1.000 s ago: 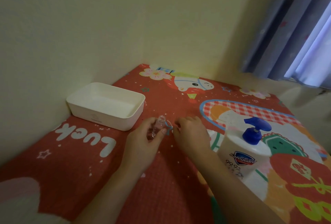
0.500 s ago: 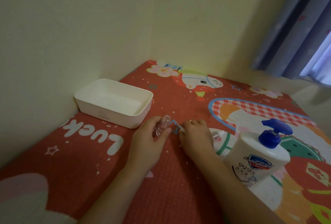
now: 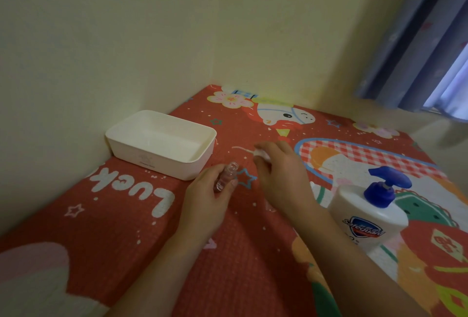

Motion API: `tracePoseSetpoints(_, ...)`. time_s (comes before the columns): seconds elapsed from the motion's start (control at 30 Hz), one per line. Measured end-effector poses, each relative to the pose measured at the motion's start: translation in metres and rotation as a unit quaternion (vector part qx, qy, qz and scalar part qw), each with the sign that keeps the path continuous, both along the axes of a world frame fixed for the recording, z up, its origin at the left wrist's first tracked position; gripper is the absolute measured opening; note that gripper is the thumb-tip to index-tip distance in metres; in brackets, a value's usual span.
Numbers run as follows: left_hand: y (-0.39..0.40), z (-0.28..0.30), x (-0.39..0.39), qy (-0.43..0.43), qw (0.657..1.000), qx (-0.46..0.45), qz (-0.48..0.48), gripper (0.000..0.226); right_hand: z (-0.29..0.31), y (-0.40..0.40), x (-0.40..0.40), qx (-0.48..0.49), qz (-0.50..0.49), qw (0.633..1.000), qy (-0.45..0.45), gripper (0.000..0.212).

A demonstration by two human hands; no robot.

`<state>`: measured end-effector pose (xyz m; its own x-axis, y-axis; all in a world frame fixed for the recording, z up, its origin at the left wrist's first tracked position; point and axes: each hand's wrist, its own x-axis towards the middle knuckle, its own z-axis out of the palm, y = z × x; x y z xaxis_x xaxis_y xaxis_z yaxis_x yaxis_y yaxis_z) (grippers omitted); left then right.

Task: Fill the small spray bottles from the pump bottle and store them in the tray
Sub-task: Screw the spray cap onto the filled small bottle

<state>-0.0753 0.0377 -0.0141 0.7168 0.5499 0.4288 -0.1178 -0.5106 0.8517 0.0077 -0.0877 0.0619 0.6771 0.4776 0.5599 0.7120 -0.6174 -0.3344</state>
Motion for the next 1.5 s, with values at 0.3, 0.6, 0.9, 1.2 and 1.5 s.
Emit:
tracePoseSetpoints(0.3,0.005,-0.008,0.003,0.029,1.000,0.004,0.012,0.035,0.053,-0.017,-0.019,-0.043,0.074,0.996,0.023,0.019)
tracePoseSetpoints(0.6,0.002,-0.006,0.003,0.027,1.000,0.015,-0.001,0.033,0.065,-0.019,-0.016,-0.109,0.078,0.991,0.024,0.022)
tracePoseSetpoints(0.9,-0.003,0.000,-0.001,0.001,1.000,0.022,-0.015,0.030,0.068,-0.016,-0.017,-0.169,0.106,0.980,0.023,0.024)
tracePoseSetpoints(1.2,-0.006,0.005,-0.006,-0.019,0.998,0.042,-0.038,0.027,0.064,-0.004,-0.019,-0.204,0.152,0.966,0.036,0.024)
tracePoseSetpoints(1.5,-0.008,0.007,-0.007,-0.015,0.997,0.053,-0.049,0.025,0.063,0.000,-0.012,-0.252,0.158,0.955,0.019,0.019)
